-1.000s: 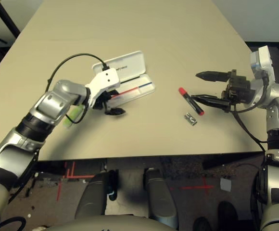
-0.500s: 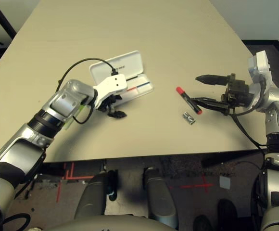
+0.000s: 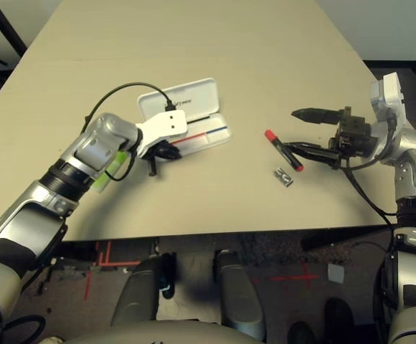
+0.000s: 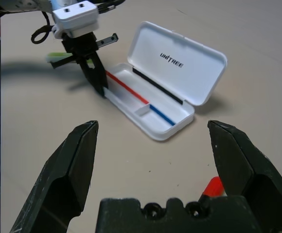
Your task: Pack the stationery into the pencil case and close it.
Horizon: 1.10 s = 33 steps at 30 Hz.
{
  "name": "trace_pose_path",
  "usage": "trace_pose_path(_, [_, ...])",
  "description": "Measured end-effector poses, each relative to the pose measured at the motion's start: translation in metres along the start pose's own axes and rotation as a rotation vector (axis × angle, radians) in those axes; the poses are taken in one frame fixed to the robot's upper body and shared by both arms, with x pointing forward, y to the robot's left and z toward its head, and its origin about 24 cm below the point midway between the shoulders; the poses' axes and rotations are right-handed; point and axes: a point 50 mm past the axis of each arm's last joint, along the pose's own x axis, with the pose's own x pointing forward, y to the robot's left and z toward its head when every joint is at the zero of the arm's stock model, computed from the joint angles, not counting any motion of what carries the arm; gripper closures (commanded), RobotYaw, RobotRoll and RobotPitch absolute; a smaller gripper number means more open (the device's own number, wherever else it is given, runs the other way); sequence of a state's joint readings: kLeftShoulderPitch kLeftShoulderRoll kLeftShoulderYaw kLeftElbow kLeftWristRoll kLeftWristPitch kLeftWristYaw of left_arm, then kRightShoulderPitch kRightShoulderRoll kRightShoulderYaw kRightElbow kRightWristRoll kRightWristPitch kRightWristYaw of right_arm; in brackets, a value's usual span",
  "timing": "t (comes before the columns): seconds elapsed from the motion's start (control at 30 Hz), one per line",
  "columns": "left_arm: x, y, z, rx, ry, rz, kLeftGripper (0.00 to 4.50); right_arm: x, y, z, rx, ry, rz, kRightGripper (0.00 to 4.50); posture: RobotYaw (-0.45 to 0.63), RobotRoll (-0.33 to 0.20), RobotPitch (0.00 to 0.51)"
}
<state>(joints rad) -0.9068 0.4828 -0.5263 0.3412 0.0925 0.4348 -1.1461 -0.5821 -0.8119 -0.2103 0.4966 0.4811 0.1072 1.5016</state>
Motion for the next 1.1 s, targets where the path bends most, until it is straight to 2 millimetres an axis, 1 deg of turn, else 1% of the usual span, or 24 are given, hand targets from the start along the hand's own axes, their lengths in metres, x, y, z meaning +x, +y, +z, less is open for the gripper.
trace_pose_path(0.13, [-0.006,-0.010,0.001,0.074,-0.043,-0.080,4.45,-0.001,-0.001,-0.002,0.039,0.004,-0.030,0.00,-0.14,0.000,0.181])
trace_pose_path(0.27, [-0.012,-0.018,0.003,0.117,-0.062,-0.116,4.45,-0.003,-0.003,-0.003,0.082,0.012,-0.074,0.00,-0.14,0.000,0.181])
trace_pose_path(0.5, [-0.030,-0.032,-0.005,0.162,-0.047,-0.132,4.45,-0.011,-0.005,-0.002,0.112,0.030,-0.162,0.00,-0.13,0.000,0.187])
trace_pose_path(0.63, [-0.028,-0.039,-0.008,0.157,-0.051,-0.150,4.45,-0.012,-0.005,-0.003,0.115,0.034,-0.192,0.00,-0.13,0.000,0.188])
trace_pose_path(0.97, [-0.023,-0.041,-0.008,0.128,-0.061,-0.140,4.45,-0.010,-0.007,-0.004,0.129,0.047,-0.253,0.00,-0.13,0.000,0.186])
trace_pose_path(1.1, [-0.021,-0.045,-0.013,0.125,-0.059,-0.145,4.45,-0.009,-0.009,-0.007,0.120,0.100,-0.340,0.00,-0.13,0.000,0.185])
